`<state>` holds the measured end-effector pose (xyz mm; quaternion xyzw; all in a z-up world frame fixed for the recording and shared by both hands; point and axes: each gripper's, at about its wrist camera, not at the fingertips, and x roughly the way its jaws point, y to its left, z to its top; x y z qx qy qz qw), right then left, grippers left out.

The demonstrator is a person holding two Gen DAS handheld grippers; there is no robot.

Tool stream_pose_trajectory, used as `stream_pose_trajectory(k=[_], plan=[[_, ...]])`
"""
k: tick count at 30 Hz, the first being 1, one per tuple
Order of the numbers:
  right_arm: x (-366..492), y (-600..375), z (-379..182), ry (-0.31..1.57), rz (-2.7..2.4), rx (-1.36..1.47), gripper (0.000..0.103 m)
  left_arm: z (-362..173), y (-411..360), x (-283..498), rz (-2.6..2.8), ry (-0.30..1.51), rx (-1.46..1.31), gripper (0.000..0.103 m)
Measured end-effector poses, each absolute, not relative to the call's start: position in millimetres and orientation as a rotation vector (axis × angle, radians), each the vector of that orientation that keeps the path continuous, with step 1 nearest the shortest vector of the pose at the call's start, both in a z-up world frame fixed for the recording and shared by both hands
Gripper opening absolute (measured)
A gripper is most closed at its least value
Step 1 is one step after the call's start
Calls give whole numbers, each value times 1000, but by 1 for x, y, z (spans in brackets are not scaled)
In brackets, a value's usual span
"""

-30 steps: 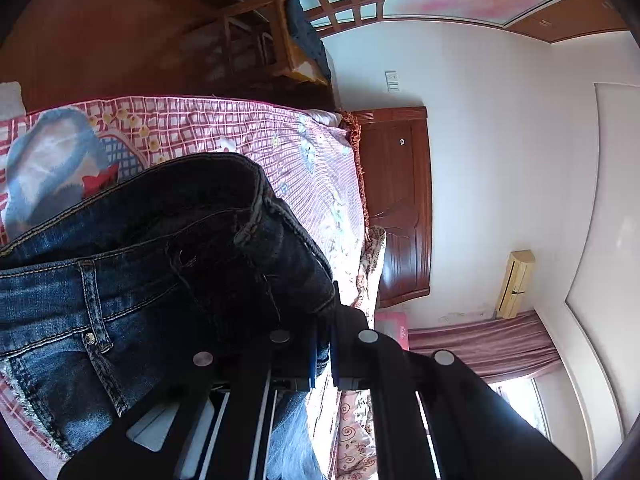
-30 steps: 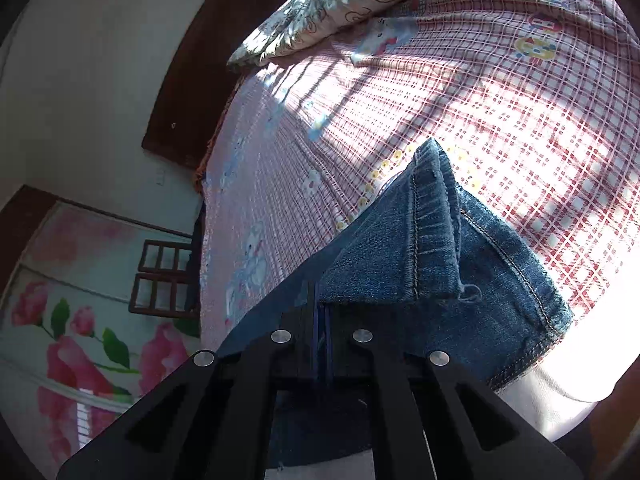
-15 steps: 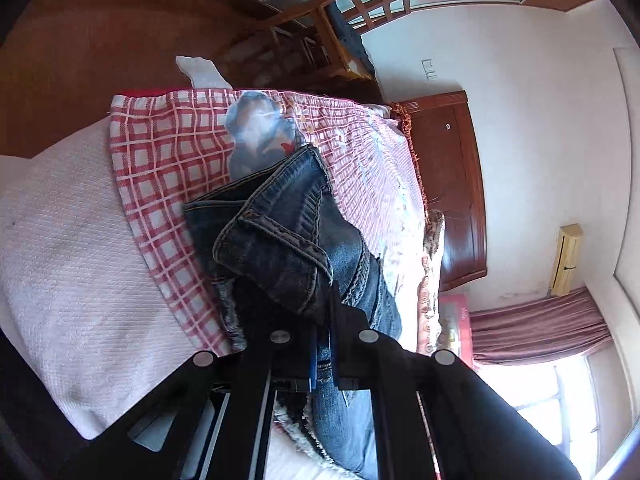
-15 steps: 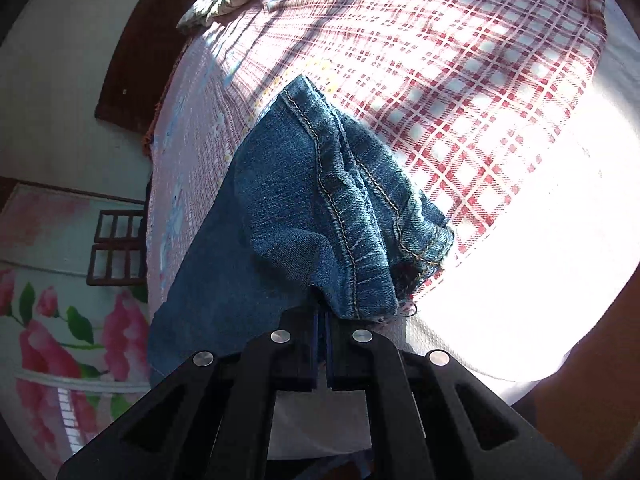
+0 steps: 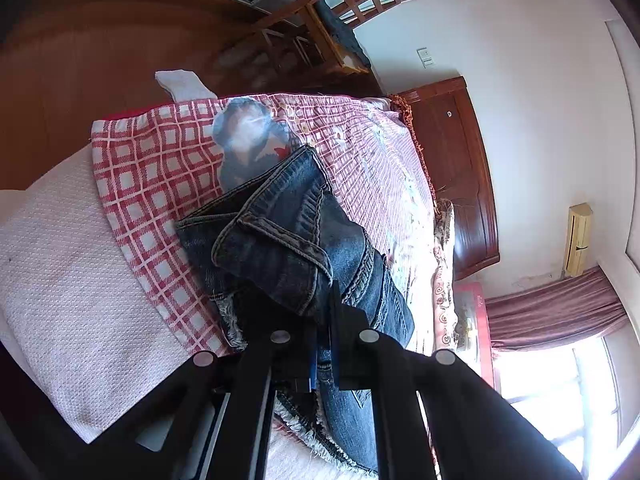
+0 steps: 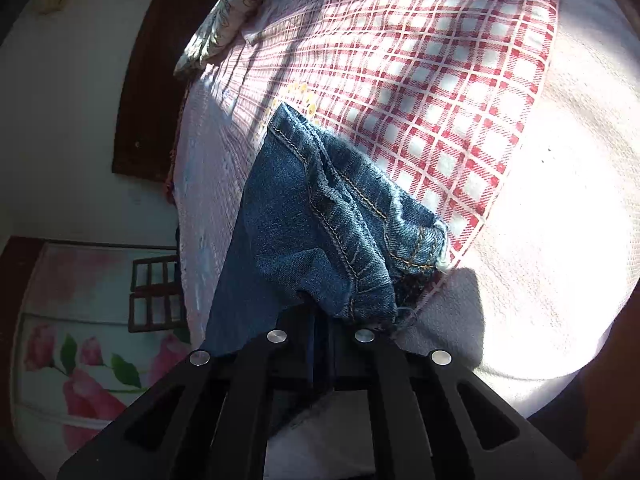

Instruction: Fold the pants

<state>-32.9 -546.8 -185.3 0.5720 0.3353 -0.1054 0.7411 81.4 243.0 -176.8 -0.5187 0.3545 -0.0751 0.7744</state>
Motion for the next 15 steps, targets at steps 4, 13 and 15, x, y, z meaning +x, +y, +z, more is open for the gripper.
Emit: stream_pose_trajectory(k=[4, 13, 15], plan=[[-3, -505, -124, 901, -318, 617, 2, -174, 240, 80, -166, 770, -1114, 4], [-7, -530, -157, 1005, -295, 554, 3, -178, 235, 84, -163, 794, -1125, 4], [-20, -541, -156, 936, -318, 715, 3, -176, 236, 87, -166, 795, -1120, 5]])
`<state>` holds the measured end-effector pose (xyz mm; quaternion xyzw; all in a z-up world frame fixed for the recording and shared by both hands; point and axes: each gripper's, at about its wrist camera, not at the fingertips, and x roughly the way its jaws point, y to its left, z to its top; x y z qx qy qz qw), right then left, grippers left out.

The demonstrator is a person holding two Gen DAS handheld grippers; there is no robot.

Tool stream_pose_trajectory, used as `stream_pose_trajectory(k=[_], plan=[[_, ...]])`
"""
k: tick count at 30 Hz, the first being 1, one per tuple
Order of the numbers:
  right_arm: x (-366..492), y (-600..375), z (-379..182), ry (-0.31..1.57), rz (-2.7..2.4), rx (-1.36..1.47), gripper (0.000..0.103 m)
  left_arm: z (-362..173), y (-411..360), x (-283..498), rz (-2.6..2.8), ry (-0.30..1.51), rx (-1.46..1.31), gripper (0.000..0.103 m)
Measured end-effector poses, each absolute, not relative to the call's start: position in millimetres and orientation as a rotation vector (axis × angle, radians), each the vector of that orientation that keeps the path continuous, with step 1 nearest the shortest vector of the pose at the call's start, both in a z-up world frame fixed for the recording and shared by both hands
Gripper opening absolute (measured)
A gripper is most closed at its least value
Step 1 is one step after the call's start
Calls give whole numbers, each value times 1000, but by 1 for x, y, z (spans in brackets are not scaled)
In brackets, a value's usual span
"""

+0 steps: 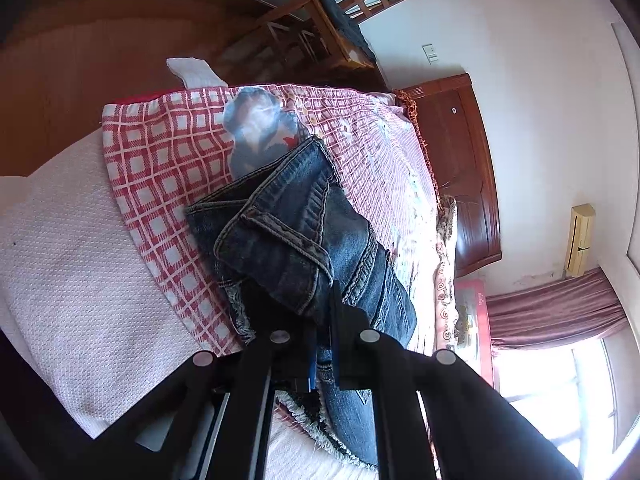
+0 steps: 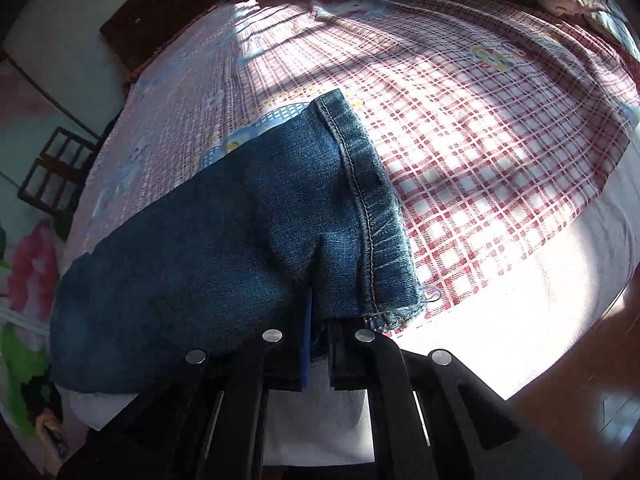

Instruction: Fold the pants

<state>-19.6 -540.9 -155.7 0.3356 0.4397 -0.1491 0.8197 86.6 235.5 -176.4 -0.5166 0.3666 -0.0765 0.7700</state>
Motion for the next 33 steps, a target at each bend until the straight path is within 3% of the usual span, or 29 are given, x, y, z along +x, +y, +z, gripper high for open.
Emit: stream_pose_trajectory(k=[12, 14, 15, 16, 17, 19, 21, 25, 29, 33], plan=[[-19, -543, -160, 954, -345, 842, 3, -180, 237, 92, -169, 791, -1112, 5], [-25, -548, -158, 963, -344, 933, 10, -179, 237, 94, -181, 791, -1099, 6], [-32, -547, -155, 964, -348, 969, 20, -179, 237, 95, -188, 794, -1091, 7], [-38, -545, -151, 968, -356, 986, 28, -178, 237, 96, -199, 794, -1087, 11], [-45, -540, -146, 985, -376, 978, 34, -178, 238, 97, -216, 792, -1089, 29], [-53, -523, -129, 995, -364, 921, 34, -177, 238, 98, -243, 774, -1100, 53], [-54, -502, -108, 982, -333, 859, 34, -175, 240, 98, -238, 752, -1100, 57], [-9, -449, -74, 968, -149, 752, 34, -166, 248, 98, -174, 689, -1061, 56], [62, -391, -69, 985, 26, 664, 34, -156, 250, 102, -150, 652, -971, 40], [116, -341, -94, 1057, 125, 616, 34, -151, 265, 102, -64, 610, -919, 34]])
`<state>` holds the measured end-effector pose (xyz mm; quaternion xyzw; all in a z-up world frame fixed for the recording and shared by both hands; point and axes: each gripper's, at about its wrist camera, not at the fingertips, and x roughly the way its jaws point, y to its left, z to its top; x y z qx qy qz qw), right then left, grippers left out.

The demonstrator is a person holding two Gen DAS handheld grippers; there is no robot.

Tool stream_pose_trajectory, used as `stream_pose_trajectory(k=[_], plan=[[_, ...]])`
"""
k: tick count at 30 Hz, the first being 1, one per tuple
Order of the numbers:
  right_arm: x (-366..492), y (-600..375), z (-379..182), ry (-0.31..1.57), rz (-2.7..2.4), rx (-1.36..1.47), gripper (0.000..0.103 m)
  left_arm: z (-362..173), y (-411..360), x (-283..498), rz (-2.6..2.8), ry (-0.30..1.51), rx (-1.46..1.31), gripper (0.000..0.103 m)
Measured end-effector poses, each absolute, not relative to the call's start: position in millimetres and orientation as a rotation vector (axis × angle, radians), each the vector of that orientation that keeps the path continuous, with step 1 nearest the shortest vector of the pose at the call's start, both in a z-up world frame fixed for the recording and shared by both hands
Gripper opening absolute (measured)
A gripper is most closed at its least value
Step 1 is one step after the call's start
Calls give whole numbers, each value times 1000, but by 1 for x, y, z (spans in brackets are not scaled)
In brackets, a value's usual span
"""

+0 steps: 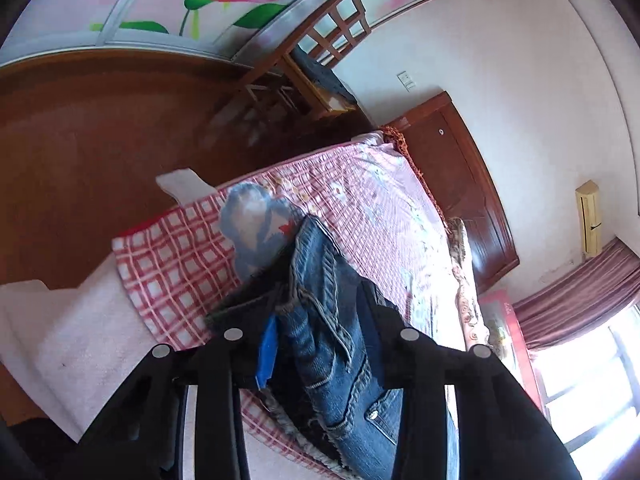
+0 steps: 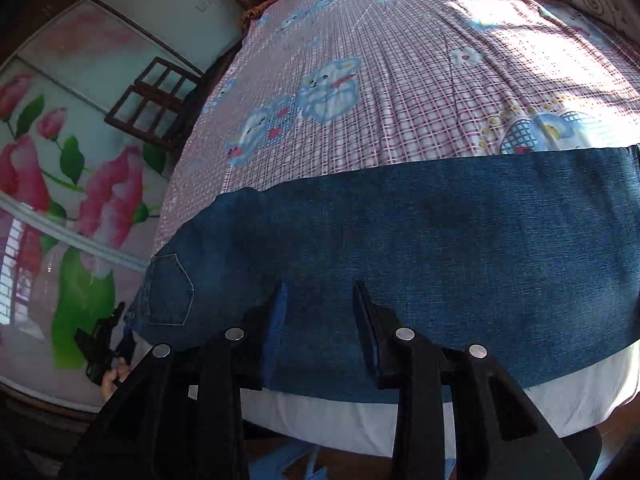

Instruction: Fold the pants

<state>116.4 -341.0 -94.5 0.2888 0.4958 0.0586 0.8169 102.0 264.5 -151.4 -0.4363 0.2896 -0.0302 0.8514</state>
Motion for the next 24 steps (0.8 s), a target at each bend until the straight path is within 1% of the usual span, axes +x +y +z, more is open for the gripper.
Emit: stream_pose_trajectory(k=[3, 4, 6, 7, 8, 9, 11, 14, 15, 17, 19, 20, 21, 22, 23, 24], plan=[[134, -326, -135, 1186, 78, 629, 34, -157, 283, 100, 158, 722, -816, 34], [133, -325, -146, 1205, 71, 642, 34, -154, 290, 94, 209, 712, -805, 34], [126, -327, -155, 1165, 83, 678, 38, -135, 289, 86, 214, 651, -753, 35], [123, -328, -155, 1149, 93, 697, 38, -124, 278, 87, 158, 624, -702, 39], [121, -330, -156, 1146, 101, 713, 38, -111, 261, 92, 64, 607, -659, 47], [120, -332, -158, 1141, 109, 730, 38, -98, 240, 101, -48, 602, -622, 51], [120, -335, -159, 1141, 120, 749, 38, -76, 192, 124, -295, 594, -556, 68], [121, -336, -157, 1154, 119, 726, 38, -60, 132, 157, -523, 601, -508, 78], [123, -333, -156, 1156, 118, 713, 38, -62, 119, 172, -591, 628, -530, 80], [127, -329, -155, 1158, 120, 690, 38, -81, 106, 201, -642, 703, -596, 80], [127, -329, -155, 1157, 122, 698, 38, -119, 107, 228, -568, 838, -644, 80], [129, -329, -157, 1154, 125, 705, 38, -141, 116, 237, -506, 887, -666, 68], [129, -329, -159, 1151, 128, 714, 38, -163, 124, 245, -478, 946, -682, 60], [127, -333, -160, 1147, 132, 724, 38, -176, 131, 243, -431, 965, -647, 16], [126, -334, -161, 1144, 135, 732, 38, -182, 140, 240, -392, 961, -629, 3], [125, -335, -160, 1147, 136, 735, 38, -187, 149, 238, -423, 959, -681, 3]])
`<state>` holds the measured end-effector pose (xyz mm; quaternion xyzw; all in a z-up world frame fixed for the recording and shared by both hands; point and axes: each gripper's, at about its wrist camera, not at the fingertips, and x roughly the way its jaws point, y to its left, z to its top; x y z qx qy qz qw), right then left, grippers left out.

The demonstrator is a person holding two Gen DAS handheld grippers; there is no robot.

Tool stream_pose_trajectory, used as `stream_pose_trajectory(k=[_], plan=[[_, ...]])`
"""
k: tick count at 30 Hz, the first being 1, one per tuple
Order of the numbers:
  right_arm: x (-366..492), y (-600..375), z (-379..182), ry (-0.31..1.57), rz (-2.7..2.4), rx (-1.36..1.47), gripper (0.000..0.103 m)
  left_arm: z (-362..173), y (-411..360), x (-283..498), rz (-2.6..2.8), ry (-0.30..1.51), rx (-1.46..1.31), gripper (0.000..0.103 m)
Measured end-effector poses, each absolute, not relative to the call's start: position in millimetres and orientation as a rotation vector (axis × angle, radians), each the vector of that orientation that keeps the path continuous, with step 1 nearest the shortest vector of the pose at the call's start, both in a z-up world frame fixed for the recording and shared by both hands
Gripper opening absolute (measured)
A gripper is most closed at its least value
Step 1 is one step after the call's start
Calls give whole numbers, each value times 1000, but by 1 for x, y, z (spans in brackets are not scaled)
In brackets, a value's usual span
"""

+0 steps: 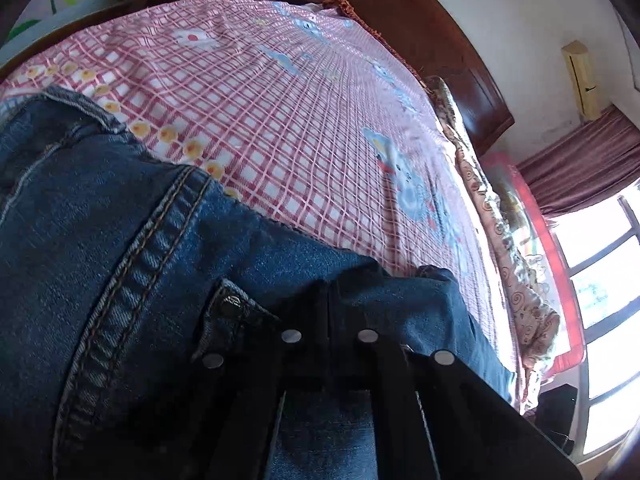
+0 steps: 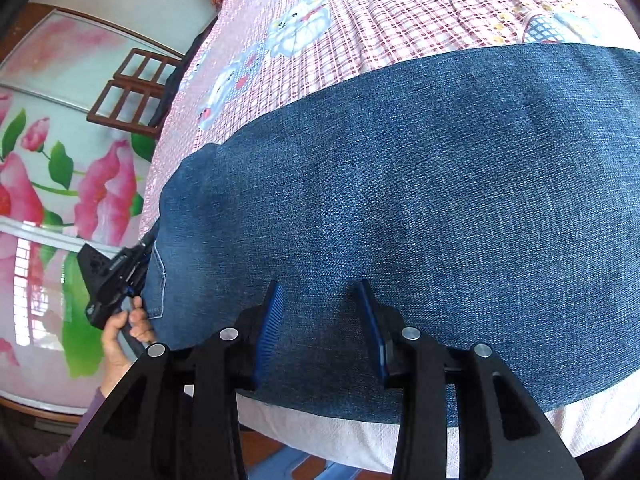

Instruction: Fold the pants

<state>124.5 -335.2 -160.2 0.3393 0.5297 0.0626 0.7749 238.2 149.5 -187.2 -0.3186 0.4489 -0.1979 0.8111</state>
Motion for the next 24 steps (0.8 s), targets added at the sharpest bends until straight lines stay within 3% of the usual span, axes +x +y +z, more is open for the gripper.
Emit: stream_pose_trajectory(k=[2, 3, 4, 5, 7, 8, 9, 14, 18, 19, 20, 23, 24], plan=[[124, -333, -154, 1176, 116, 707, 39, -180, 150, 230, -393, 989, -662, 3], [125, -329, -148, 1188, 105, 683, 39, -172, 148, 225, -401, 988, -638, 13], [125, -326, -139, 1173, 112, 670, 39, -162, 146, 220, -444, 965, -626, 50], [125, -321, -130, 1144, 140, 669, 39, -149, 147, 213, -452, 931, -598, 72], [136, -314, -112, 1085, 191, 681, 39, -122, 153, 200, -477, 827, -520, 83], [147, -308, -104, 1049, 237, 699, 39, -111, 156, 202, -471, 781, -479, 97], [161, -301, -98, 1014, 289, 710, 39, -105, 162, 203, -432, 747, -429, 101], [257, -239, -102, 941, 489, 847, 39, -114, 177, 251, -196, 823, -366, 101], [316, -183, -152, 1138, 525, 850, 38, -143, 173, 262, -73, 871, -294, 101], [325, -182, -167, 1198, 452, 797, 27, -146, 165, 264, -53, 875, -263, 101], [332, -192, -180, 1197, 436, 823, 0, -147, 161, 263, -38, 881, -244, 101], [337, -226, -207, 1167, 445, 1039, 0, -145, 166, 263, -41, 870, -273, 101], [337, -223, -201, 1165, 444, 989, 0, -145, 167, 264, -46, 864, -282, 101]])
